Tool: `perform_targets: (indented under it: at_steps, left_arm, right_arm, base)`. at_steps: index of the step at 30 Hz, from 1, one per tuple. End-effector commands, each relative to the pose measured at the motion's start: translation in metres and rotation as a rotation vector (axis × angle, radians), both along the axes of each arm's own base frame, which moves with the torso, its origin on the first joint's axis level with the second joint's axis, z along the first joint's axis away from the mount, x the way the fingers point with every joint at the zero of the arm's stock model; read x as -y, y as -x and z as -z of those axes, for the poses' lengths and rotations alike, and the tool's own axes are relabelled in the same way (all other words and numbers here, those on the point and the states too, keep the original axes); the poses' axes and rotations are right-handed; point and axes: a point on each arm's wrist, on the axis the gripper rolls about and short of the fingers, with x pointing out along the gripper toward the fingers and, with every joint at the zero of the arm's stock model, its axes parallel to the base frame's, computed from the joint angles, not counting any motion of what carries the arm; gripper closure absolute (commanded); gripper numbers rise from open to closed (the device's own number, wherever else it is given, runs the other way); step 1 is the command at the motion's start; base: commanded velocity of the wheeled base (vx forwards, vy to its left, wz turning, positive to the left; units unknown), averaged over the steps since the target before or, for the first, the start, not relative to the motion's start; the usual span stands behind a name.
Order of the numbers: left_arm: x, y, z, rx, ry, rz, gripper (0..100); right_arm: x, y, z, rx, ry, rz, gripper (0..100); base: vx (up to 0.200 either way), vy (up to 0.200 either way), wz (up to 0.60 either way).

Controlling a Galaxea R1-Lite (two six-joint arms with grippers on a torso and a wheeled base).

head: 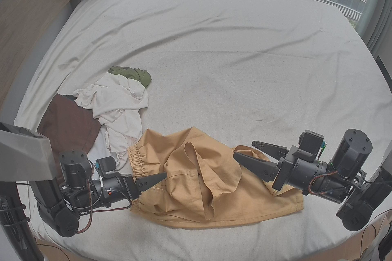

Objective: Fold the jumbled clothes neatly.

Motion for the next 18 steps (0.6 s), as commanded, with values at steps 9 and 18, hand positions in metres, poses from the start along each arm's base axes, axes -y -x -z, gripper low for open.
perform_targets:
  at_steps: [9, 18]
  left_arm:
    - [-0.003, -0.002, 0.002, -0.004, -0.005, -0.013, 100]
    - [-0.006, 0.002, -0.032, 0.105, 0.052, -0.023, 100]
  right_arm:
    - [-0.002, 0.000, 0.007, -0.020, 0.017, -0.002, 0]
    - [-0.031, 0.008, 0.034, -0.091, 0.077, -0.106, 0]
  base:
    - [0.000, 0.000, 0.00]
    - [0.000, 0.000, 0.00]
